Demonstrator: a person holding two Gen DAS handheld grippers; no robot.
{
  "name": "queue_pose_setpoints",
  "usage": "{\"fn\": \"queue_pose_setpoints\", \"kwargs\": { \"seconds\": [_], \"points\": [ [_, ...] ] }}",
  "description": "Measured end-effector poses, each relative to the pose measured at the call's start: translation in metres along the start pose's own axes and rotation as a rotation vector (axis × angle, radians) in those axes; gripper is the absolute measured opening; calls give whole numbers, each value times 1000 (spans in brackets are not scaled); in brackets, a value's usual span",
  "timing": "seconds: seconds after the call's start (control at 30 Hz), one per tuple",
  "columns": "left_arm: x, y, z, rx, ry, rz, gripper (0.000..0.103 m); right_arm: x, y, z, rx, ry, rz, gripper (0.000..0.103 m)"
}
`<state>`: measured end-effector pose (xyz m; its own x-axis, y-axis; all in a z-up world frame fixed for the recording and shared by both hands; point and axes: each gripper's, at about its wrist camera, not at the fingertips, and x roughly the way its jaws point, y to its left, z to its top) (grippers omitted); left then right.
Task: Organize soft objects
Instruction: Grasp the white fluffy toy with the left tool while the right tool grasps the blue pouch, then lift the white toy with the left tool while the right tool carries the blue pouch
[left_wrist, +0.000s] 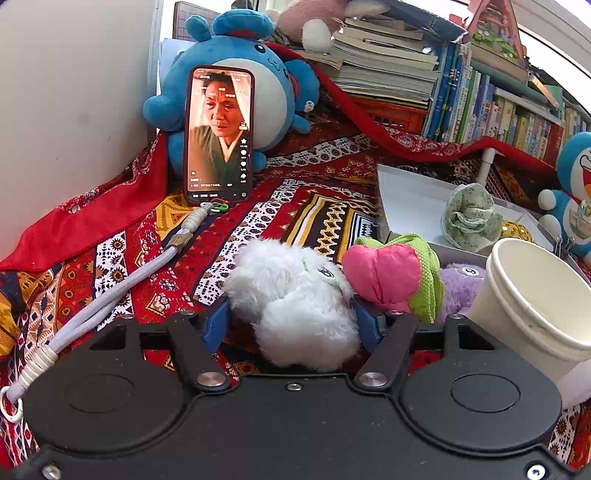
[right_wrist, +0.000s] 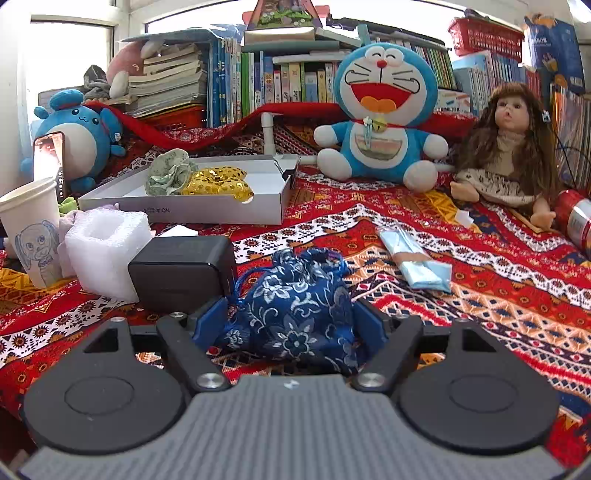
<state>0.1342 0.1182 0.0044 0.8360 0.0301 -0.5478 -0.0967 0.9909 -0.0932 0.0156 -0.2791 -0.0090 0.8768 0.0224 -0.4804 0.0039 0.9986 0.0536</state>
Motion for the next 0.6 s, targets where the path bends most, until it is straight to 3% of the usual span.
{"fn": "queue_pose_setpoints", "kwargs": {
  "seconds": [0.23, 0.33, 0.6],
  "points": [
    [-5, 2, 1, -7, -1, -2, 63, -3, -2, -1, 2, 1, 4, 83],
    [-8, 3, 3, -13, -4, -2, 63, -5, -1, -2, -7, 4, 16, 73],
    [-17, 5, 9, -5, -22, 16, 62, -12, -1, 1, 15, -34, 7, 63]
  ]
}}
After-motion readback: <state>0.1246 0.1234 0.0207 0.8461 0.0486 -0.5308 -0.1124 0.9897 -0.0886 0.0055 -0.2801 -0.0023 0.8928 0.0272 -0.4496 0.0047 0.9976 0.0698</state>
